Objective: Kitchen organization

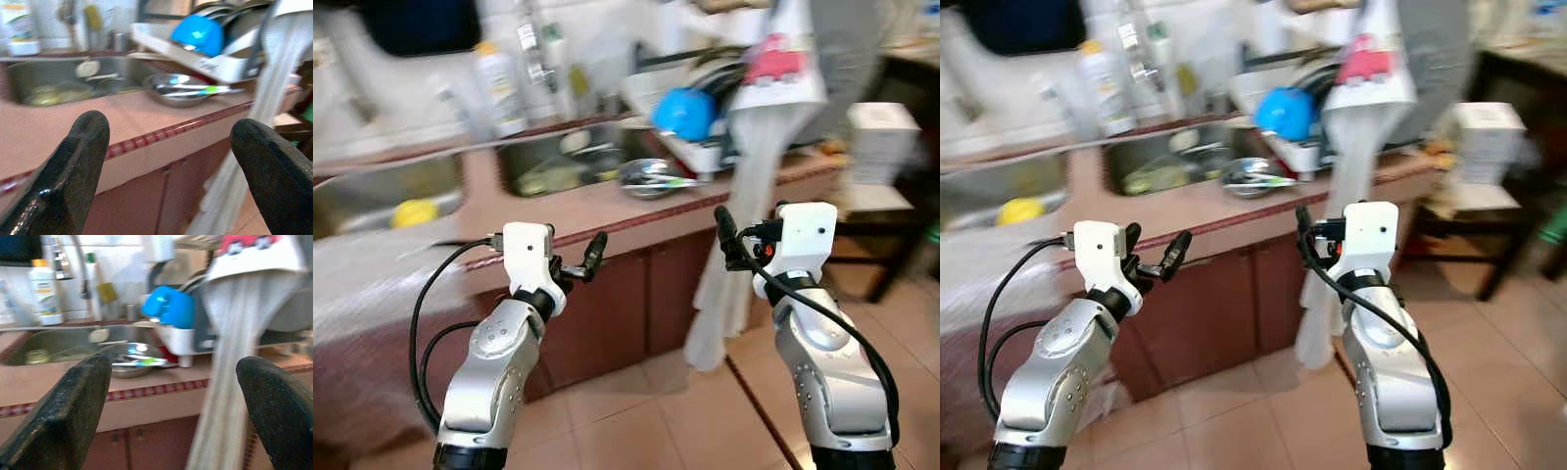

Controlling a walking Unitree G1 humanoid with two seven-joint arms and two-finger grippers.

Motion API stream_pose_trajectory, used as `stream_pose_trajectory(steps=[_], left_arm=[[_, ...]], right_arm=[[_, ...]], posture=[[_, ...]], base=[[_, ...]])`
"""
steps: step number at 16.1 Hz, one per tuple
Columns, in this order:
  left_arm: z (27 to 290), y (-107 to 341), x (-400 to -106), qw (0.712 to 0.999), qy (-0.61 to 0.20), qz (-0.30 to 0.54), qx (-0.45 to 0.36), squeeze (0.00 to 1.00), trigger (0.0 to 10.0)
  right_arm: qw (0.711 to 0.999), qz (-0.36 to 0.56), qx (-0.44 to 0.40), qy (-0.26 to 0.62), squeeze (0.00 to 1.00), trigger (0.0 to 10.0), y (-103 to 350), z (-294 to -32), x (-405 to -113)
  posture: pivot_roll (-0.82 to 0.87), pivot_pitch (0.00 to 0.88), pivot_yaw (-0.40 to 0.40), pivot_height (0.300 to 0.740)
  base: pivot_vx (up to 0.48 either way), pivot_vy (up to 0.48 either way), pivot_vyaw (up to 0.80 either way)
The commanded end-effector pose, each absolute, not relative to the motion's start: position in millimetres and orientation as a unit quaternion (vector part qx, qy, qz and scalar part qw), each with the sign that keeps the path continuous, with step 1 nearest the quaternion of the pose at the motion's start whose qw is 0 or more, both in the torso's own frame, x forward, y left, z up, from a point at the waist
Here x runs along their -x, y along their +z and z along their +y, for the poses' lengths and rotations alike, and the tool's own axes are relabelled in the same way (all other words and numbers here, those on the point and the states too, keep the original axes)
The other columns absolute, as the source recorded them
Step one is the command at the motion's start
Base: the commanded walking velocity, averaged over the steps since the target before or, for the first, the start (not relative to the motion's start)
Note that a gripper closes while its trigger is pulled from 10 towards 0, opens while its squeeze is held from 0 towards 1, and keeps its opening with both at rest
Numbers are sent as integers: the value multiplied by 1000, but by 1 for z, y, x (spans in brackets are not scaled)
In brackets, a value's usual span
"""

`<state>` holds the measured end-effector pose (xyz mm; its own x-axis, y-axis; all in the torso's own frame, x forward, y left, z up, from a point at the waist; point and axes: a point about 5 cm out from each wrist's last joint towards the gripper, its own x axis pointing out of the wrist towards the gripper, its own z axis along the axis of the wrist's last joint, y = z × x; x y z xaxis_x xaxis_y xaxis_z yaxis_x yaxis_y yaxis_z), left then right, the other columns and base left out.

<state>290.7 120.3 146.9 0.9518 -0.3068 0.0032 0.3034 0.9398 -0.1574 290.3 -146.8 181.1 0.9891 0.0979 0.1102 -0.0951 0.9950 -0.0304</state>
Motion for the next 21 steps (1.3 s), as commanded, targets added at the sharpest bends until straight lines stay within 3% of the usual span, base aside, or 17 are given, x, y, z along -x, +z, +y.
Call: stream_pose_trajectory(steps=[1,7,12,19,21], left_arm=[[122,141,-291,985,-154,23,72,0,10000],[140,80,-290,985,-132,111,30,0,10000],[169,13,-276,971,-87,221,-12,0,10000],[194,-46,-237,928,-53,368,-38,0,10000],[200,-59,-221,906,-58,413,-74,0,10000]], right_arm=[[997,-57,11,53,0,10000,180,-144,-290],[998,-9,25,52,0,10000,145,-145,-293],[993,99,52,42,0,10000,72,-161,-287],[944,327,53,11,0,10000,-38,-181,-241],[923,369,108,27,0,10000,-56,-184,-222]], posture=[[28,0,94,740],[22,0,88,740],[0,0,87,740],[-12,0,93,740],[-16,0,91,740]], base=[[0,0,712],[0,0,189],[0,0,0],[0,0,0],[0,0,0]])
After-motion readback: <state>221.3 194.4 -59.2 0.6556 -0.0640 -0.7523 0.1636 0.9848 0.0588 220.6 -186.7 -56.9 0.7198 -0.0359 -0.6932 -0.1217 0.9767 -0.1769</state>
